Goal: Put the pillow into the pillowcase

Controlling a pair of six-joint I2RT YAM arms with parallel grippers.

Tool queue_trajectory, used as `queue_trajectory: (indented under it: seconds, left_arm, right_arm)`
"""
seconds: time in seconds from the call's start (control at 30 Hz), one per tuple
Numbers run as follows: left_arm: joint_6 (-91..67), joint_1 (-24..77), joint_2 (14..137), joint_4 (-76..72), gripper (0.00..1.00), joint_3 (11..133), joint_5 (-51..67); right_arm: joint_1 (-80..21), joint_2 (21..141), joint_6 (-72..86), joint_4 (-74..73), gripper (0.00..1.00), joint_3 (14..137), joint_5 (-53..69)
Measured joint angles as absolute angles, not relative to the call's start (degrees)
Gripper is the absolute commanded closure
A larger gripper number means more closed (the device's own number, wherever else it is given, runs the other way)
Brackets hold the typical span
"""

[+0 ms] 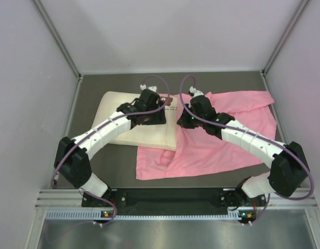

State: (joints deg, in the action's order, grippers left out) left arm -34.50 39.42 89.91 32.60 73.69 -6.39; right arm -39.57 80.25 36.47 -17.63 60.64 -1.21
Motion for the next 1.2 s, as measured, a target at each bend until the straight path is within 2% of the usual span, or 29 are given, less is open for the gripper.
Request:
queue_trajectory:
  seconds: [0.07, 0.17, 0.27, 0.4, 0.47, 0.5, 0.53, 0.63, 0.87, 1.2]
  left_arm:
    - [-33.36, 36.18, 87.83, 33.85, 0.25, 73.67, -5.58]
    - [-31.24, 31.03, 84.84, 34.81, 0.23, 72.01, -5.13]
    - [-29.32, 26.89, 82.76, 36.05, 0.23, 68.71, -5.61]
    - [-28.12, 26.41, 83.57, 36.42, 0.24, 64.25, -5.67]
    - [-28.08, 26.68, 84.77, 36.01, 0.29, 62.00, -5.87]
    - [-28.10, 26.70, 85.54, 35.90, 0.35, 61.30, -5.89]
    - [-28.27, 26.72, 87.11, 35.66, 0.56, 60.77, -6.00]
    - [-29.21, 26.72, 90.63, 33.15, 1.00, 60.73, -5.93]
    - [-29.93, 26.94, 88.51, 31.77, 1.00, 59.90, -6.76]
    - [-31.75, 30.55, 75.96, 36.73, 1.00, 64.95, -11.03]
  right_arm:
    - [-39.57, 80.25, 36.67, -17.04, 1.00, 60.40, -0.49]
    - [-39.55, 80.25, 36.71, -16.27, 1.00, 60.40, 0.19]
    - [-39.53, 80.25, 36.73, -15.81, 1.00, 60.40, 0.67]
    - [-39.46, 80.25, 37.15, -15.81, 1.00, 60.40, 1.50]
    - [-39.46, 80.29, 37.30, -15.79, 1.00, 60.40, 1.85]
    - [-39.46, 80.31, 37.34, -15.79, 1.00, 60.40, 1.96]
    - [-39.46, 80.31, 37.41, -15.79, 1.00, 60.40, 2.15]
    - [-39.46, 80.31, 37.65, -15.62, 1.00, 60.40, 2.79]
    - [-39.46, 80.73, 37.71, -15.27, 1.00, 60.42, 3.18]
    - [-39.44, 84.07, 37.52, -16.34, 1.00, 66.89, 4.69]
